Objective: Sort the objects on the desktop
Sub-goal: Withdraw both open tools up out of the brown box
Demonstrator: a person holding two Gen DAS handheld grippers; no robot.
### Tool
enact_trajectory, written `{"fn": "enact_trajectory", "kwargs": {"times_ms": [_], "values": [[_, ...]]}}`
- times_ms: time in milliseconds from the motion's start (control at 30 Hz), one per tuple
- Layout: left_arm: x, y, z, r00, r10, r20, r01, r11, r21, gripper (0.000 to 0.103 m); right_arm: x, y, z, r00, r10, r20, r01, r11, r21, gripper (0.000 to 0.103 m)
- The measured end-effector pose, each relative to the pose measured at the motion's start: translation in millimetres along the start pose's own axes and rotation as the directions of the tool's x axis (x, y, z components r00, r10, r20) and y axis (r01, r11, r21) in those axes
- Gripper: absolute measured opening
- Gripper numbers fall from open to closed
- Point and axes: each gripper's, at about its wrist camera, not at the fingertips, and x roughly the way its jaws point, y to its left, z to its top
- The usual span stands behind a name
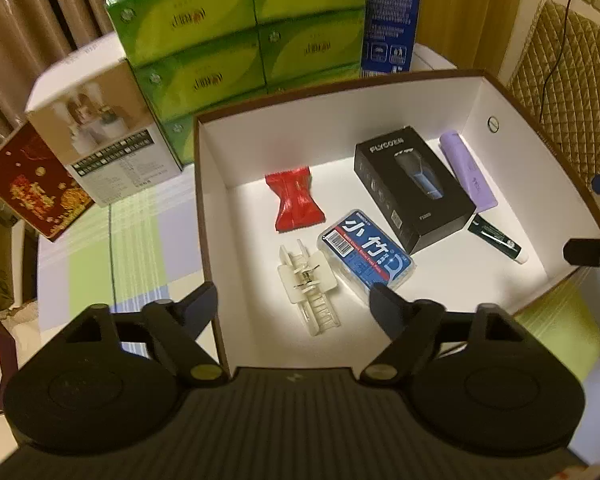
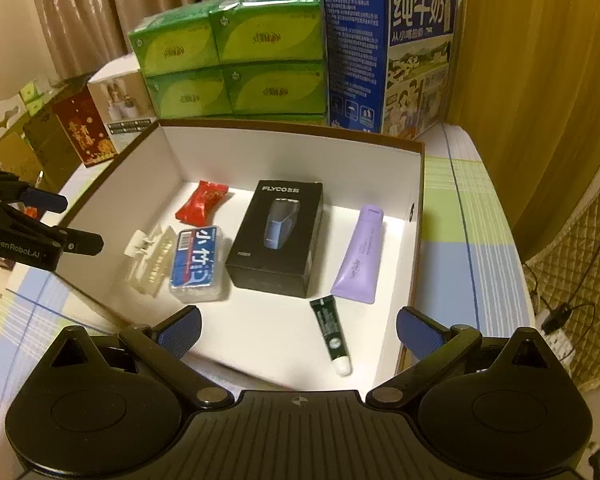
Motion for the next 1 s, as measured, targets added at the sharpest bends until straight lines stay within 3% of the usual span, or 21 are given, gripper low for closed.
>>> {"fn": "enact_trajectory", "kwargs": {"times_ms": [367,733,1000], "values": [[-45.1,-5.8,-18.2,0.998,0.016,0.065,-0.013,0.999,-0.048,0.089,-34.5,4.6,-12.7,0.998,0.02,0.051,-0.024,0.997,0.074,0.101],[-85.7,-14.8,-49.6,0.992,0.065,0.104,-0.058,0.996,-0.07,0.092,-66.4,22.3,-31.0,0.996,0.026,0.085,-0.033,0.996,0.086,0.101],[-111.1,-24.0,-72.2,0.991,0.059,0.118,-0.049,0.995,-0.088,0.093,-84.2,34.0,-46.6,0.995,0.024,0.092,-0.033,0.995,0.098,0.101]]}}
